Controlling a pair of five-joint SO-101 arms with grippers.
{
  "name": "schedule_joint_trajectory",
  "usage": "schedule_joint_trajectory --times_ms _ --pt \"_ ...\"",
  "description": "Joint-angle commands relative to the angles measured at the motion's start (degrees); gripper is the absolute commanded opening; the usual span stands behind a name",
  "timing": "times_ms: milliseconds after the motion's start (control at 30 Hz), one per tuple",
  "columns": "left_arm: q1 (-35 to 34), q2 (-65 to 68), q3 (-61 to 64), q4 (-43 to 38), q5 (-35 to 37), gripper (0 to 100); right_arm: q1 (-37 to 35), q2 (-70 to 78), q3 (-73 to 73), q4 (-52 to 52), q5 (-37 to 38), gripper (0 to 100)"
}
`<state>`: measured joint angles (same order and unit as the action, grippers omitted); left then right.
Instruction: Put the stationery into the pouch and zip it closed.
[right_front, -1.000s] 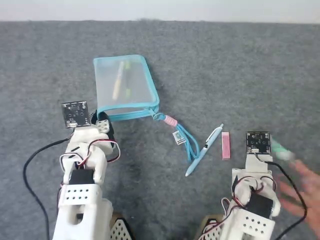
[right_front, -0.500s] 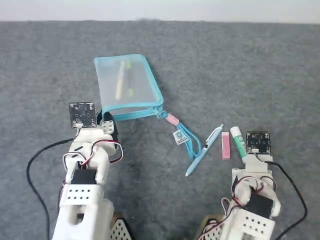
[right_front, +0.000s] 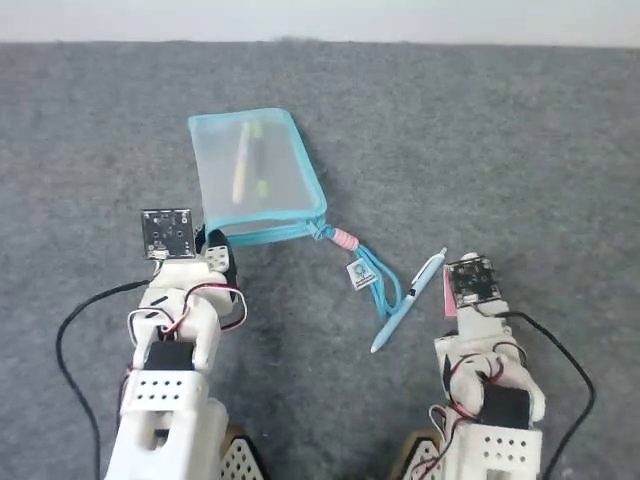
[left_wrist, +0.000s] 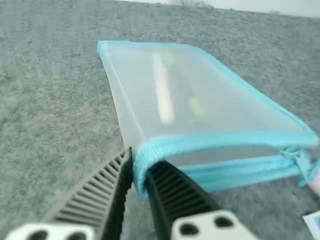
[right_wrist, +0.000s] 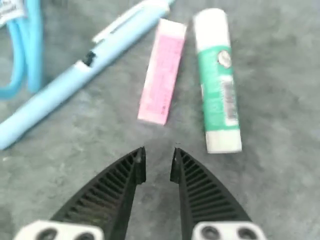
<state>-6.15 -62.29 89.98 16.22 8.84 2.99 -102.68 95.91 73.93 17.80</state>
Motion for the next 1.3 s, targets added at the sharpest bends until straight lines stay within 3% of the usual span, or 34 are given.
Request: schedule_joint_trajectory --times_ms 0,133,333,433,867,1267 --pt "0.2 -0.4 -0.2 -2.3 -0.5 1 1.9 -1.1 -0.8 -4.1 3.3 8.7" --pt "0.3 -0.4 -0.2 -2.3 -0.5 1 4.6 -1.1 -5.5 -7.3 15.3 8.4" --pt "0.3 -0.4 -0.2 -2.3 -0.5 1 7.2 2.3 -19.8 -1.3 13.9 3.5" --pt "0.3 -0.4 -0.2 -2.3 -0.5 1 7.3 12.6 -22.3 -3.6 13.9 2.4" --pt "0.2 -0.4 -0.2 -2.3 -0.5 1 3.1 76.8 -54.7 -2.9 15.5 15.8" --pt "0.6 -0.4 -0.2 -2.2 -0.5 1 3.6 95.1 -56.2 -11.6 15.7 15.6"
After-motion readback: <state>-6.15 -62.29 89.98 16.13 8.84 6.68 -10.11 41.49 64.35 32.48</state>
